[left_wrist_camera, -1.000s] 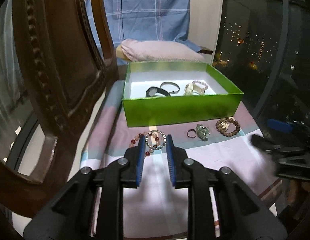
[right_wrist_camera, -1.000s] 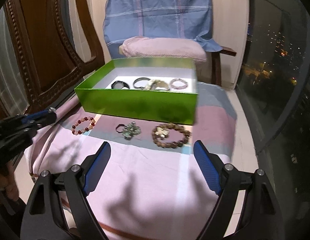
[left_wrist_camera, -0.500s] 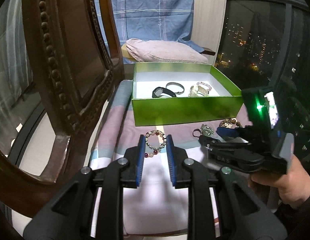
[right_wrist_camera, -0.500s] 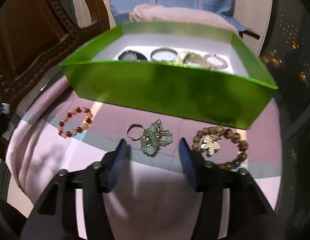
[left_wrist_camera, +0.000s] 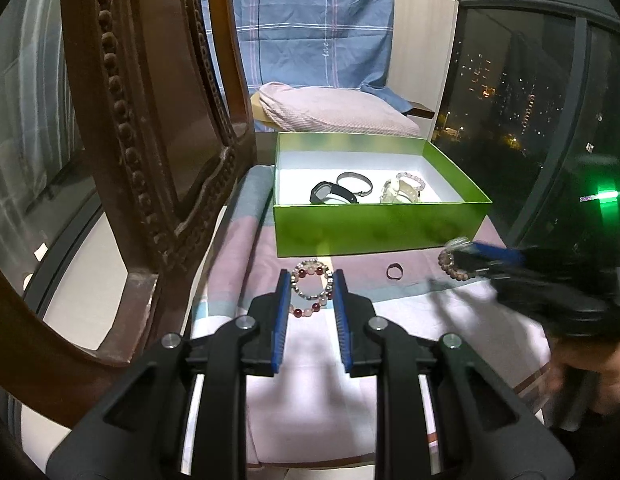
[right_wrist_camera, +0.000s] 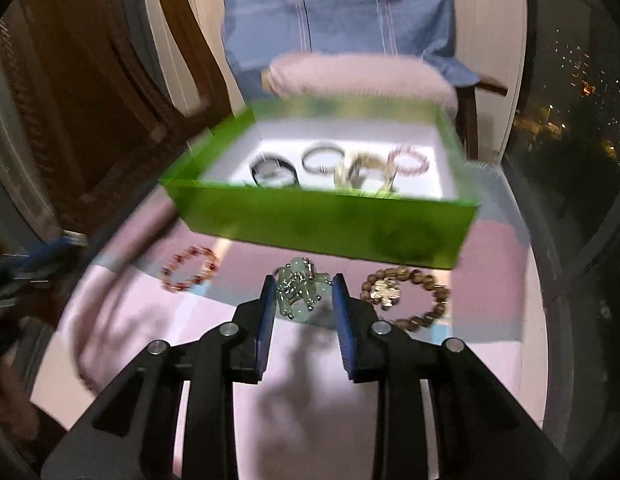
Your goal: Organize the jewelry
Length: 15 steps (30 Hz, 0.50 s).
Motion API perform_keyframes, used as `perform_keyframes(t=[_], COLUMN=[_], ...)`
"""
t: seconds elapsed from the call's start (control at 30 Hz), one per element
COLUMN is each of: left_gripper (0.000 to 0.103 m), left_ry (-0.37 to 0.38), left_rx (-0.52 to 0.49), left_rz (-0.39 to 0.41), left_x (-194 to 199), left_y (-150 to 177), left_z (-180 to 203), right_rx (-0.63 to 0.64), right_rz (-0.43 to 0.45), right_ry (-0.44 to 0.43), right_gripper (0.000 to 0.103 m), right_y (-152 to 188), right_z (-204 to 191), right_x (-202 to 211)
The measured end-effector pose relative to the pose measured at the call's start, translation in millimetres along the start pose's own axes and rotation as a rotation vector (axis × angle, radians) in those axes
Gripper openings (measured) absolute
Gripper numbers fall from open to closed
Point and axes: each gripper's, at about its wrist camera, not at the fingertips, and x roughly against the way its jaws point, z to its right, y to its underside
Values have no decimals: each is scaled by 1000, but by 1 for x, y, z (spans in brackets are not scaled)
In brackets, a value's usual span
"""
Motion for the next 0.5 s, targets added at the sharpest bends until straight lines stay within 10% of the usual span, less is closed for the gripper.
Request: perform_keyframes(t=[0.23,0.5], left_gripper=[21,21], left_ry=[23,36], left_rx=[3,-12], left_rz=[2,3], left_x=[9,11], left_y=[-3,-5], left_z=[10,36], right_rx=[-2,-45], right_rz=[159,145], right_ry=[5,51], right_gripper=[29,29], right_y=[11,33], right_z=[9,28], right_x=[95,102])
